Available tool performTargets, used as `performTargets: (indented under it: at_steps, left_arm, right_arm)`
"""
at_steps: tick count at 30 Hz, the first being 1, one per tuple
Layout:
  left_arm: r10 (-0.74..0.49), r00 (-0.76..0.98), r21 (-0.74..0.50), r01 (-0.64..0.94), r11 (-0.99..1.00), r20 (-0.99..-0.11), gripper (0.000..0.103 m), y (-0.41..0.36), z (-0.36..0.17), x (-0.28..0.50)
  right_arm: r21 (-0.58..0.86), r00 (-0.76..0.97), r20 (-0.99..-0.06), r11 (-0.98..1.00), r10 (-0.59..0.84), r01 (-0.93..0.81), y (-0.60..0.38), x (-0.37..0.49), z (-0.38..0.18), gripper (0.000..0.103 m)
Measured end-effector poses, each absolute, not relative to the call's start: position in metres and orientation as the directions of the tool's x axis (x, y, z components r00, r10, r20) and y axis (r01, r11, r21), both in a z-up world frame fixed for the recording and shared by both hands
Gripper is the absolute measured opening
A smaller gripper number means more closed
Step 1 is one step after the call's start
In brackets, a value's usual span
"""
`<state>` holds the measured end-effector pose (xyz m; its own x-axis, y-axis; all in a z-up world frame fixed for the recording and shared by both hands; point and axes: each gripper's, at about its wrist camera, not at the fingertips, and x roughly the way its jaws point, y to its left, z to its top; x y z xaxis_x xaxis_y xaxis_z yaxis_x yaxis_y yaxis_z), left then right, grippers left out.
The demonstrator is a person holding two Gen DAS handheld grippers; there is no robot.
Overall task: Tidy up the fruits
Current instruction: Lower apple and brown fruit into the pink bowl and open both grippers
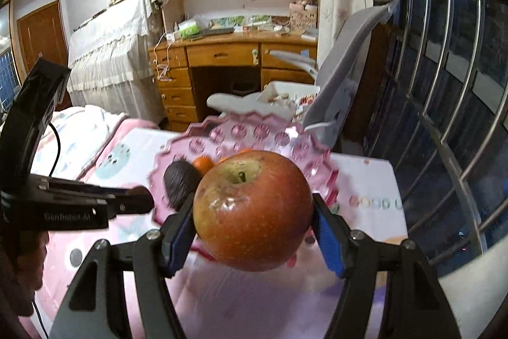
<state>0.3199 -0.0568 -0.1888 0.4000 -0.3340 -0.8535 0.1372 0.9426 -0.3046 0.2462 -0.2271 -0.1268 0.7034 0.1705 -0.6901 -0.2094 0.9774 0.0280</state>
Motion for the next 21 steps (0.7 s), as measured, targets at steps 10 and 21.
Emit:
performTargets:
  at_steps: [10,21]
  left_arm:
    - [-0.281,0.371,-0.223,0.191,0.956,-0.885,0.03,-0.104,-0.201,0.354]
    - [-0.231,0.377,-0.204,0.109,0.973,-0.897,0.083,-0.068,-0.179,0.334]
  right_arm:
    - [0.095,0.62,-0.756,0.972,0.212,-0.216,-0.249,0.306,-0.166,0.068]
    - [0.144,0.543,-0.82,0.984,0.177,-0.104,-0.25,0.31,-0.191,0.073]
